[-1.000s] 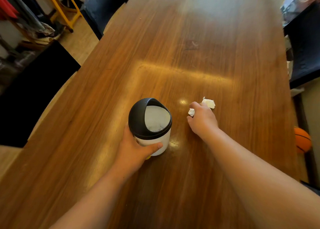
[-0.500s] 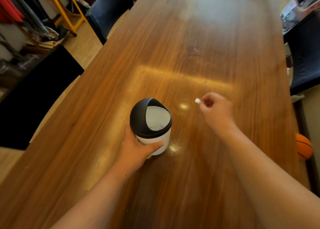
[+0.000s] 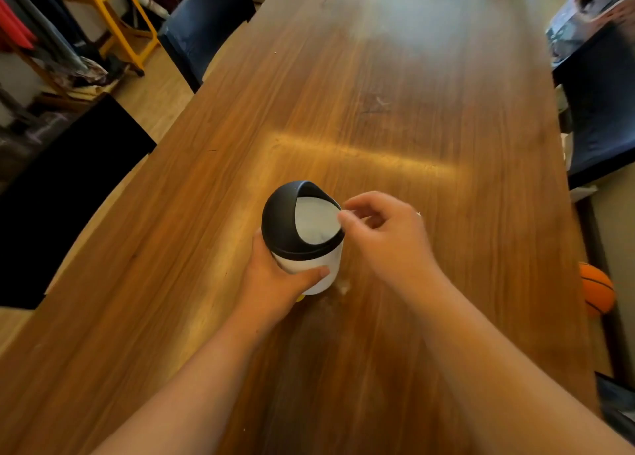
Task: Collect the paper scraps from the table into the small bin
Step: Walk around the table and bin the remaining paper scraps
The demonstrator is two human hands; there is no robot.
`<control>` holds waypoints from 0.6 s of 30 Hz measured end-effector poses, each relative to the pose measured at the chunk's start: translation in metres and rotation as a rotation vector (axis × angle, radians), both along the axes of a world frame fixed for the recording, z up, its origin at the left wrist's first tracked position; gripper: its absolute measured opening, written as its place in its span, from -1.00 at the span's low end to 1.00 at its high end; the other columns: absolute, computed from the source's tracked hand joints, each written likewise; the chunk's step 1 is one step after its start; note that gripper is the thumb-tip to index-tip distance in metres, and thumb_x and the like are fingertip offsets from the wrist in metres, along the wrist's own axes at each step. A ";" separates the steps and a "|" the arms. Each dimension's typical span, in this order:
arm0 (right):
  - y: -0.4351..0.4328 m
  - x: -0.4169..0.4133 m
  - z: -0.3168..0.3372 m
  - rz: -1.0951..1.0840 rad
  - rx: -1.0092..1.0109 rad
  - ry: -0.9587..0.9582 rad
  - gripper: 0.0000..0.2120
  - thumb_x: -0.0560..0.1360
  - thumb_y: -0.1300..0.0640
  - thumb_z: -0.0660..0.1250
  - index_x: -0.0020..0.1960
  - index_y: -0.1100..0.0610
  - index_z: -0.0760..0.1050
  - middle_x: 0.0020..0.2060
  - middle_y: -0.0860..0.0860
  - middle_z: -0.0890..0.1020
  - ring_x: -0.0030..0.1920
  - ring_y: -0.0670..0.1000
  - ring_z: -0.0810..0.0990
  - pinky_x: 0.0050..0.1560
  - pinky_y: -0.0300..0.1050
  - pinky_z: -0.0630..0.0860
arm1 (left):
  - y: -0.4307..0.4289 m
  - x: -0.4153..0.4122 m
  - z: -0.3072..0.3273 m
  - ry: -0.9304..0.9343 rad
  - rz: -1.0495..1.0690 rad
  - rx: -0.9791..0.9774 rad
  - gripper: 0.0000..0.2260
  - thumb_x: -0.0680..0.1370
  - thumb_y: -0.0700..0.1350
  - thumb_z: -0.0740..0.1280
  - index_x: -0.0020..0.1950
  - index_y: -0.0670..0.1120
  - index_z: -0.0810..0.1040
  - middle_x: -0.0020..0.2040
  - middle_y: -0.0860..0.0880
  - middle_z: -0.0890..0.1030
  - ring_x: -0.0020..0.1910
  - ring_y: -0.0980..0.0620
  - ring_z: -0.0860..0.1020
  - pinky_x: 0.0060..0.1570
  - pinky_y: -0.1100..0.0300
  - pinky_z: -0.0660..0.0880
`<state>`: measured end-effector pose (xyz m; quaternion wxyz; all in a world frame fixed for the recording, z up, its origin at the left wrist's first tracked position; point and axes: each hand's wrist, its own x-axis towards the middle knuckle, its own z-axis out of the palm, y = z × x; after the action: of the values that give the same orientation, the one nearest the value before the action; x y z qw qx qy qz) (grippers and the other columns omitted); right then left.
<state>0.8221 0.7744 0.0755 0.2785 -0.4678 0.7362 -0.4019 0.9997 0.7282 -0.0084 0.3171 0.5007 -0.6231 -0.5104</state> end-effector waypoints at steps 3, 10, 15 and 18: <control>-0.009 -0.045 -0.034 -0.199 0.118 0.016 -0.88 0.51 -0.02 0.37 0.00 -0.03 0.60 -0.16 -0.13 0.64 -0.17 -0.15 0.61 -0.30 -0.31 0.47 | -0.007 0.000 -0.003 -0.001 0.005 0.001 -0.04 0.22 0.06 0.69 0.54 0.08 0.31 0.36 0.11 0.54 0.32 0.15 0.54 0.22 0.02 0.60; -0.024 -0.108 -0.102 -0.191 0.516 0.429 -0.52 0.48 -0.01 0.35 0.37 -0.04 0.38 0.22 0.07 0.45 0.22 0.15 0.44 -0.08 -0.03 0.48 | -0.014 0.005 -0.009 -0.025 0.026 0.004 -0.02 0.18 0.14 0.68 0.52 0.10 0.31 0.30 0.22 0.53 0.21 0.41 0.50 -0.06 0.51 0.53; -0.028 -0.105 -0.114 -0.135 0.552 0.514 -0.65 0.52 0.05 0.33 0.30 -0.04 0.45 0.16 0.06 0.47 0.14 0.13 0.48 -0.12 -0.02 0.50 | -0.010 0.010 -0.011 -0.035 0.019 0.001 -0.04 0.20 0.11 0.69 0.52 0.09 0.32 0.34 0.15 0.54 0.28 0.26 0.53 0.12 0.23 0.57; -0.019 -0.096 -0.116 -0.106 0.494 0.477 -0.76 0.57 0.10 0.27 0.21 0.03 0.54 0.07 0.03 0.50 -0.03 0.08 0.52 -0.16 -0.05 0.54 | -0.003 0.013 -0.010 -0.030 0.016 0.019 -0.03 0.19 0.13 0.68 0.52 0.11 0.31 0.34 0.17 0.53 0.28 0.26 0.52 0.16 0.16 0.58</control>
<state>0.7258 0.7550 -0.0409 0.1821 -0.4282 0.8789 -0.1050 1.0130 0.7248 -0.0188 0.3069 0.5162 -0.6191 -0.5060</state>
